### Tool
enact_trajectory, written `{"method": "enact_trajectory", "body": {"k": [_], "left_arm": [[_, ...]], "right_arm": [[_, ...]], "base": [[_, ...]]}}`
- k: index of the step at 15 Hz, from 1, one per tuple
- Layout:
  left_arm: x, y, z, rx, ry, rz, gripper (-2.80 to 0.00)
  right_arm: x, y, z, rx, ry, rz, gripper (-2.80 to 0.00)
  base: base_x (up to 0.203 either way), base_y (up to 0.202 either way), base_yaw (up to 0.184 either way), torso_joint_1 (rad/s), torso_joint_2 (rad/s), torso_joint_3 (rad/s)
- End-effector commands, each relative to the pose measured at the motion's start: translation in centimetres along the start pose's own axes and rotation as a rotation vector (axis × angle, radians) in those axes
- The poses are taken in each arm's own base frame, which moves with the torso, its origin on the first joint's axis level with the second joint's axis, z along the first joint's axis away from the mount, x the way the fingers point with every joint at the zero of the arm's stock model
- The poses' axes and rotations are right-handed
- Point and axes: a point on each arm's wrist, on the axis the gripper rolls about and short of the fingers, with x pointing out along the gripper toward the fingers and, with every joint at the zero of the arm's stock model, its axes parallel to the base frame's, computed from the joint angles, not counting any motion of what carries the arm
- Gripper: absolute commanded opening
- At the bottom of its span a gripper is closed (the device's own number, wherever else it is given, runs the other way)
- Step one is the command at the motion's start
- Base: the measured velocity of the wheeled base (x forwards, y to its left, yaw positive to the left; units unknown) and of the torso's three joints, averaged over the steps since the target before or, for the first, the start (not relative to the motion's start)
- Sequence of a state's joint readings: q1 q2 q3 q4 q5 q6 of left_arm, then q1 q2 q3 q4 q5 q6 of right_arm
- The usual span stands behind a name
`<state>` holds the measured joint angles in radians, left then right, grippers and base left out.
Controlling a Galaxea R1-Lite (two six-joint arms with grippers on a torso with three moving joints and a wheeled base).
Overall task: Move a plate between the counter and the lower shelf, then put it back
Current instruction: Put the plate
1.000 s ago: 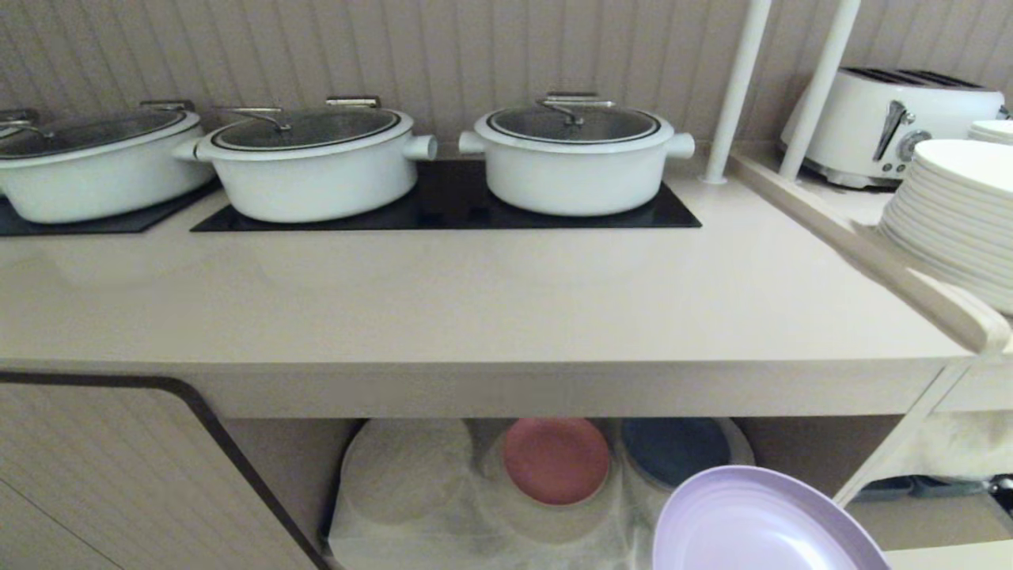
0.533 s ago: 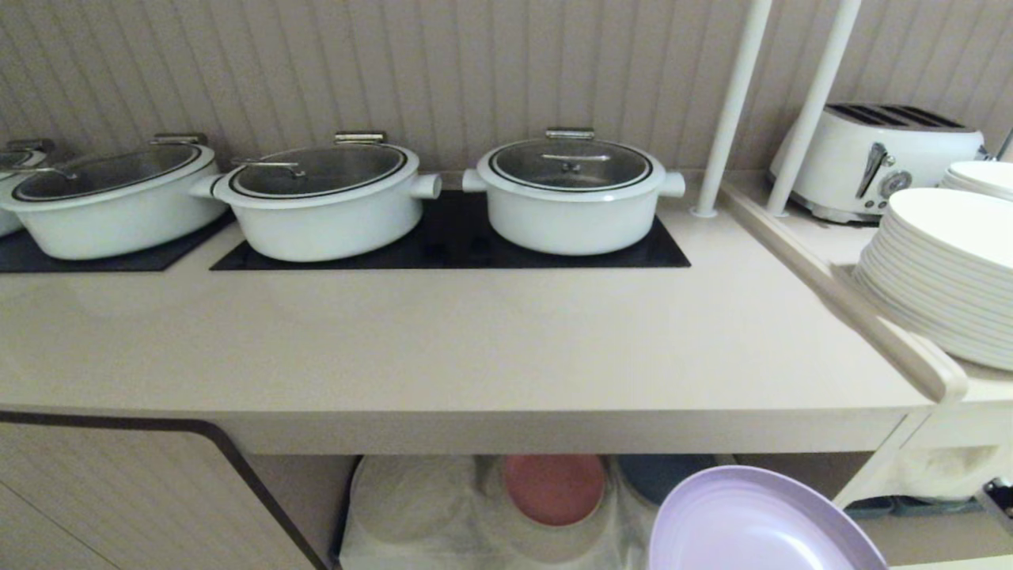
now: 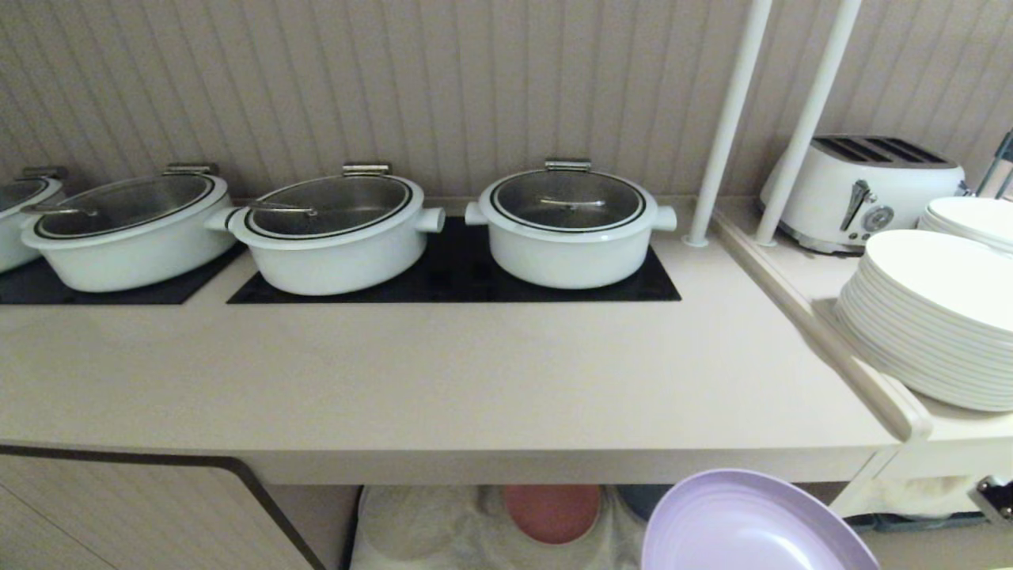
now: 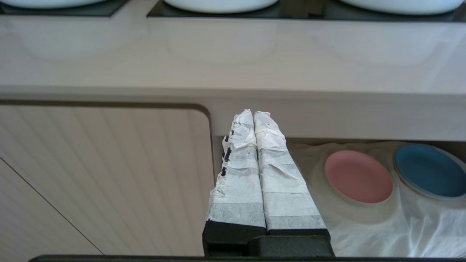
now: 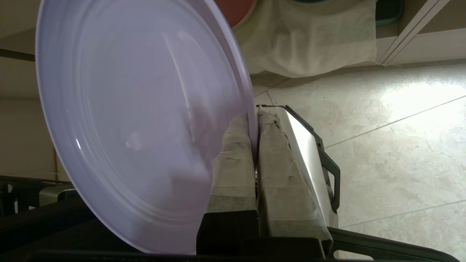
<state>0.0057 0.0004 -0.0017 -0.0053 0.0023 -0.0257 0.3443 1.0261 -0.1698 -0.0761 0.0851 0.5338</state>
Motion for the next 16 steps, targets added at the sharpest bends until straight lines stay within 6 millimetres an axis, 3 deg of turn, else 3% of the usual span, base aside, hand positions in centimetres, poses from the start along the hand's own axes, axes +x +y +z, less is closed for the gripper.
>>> {"method": "enact_trajectory", "body": {"k": [1,9,16], "left_arm": [[0.01,0.00,0.01,0.000,0.000,0.001,-2.80],[0.01,0.00,0.01,0.000,0.000,0.000,-2.80],[0.01,0.00,0.01,0.000,0.000,0.000,-2.80]], "right_arm": [[-0.04,0.01,-0.01,0.002,-0.001,0.002,-2.80],[-0.08,0.01,0.01,0.003,-0.006,0.004,-2.80],[0.04,0.11,0.20,0.006,-0.007,0.004,-2.80]], "base": [[0.000,0.000,0.000,0.170,-0.36,-0.185],[0.000,0.000,0.000,0.155,-0.31,-0.159],[0.000,0.000,0.000,0.000,0.00,0.000]]}}
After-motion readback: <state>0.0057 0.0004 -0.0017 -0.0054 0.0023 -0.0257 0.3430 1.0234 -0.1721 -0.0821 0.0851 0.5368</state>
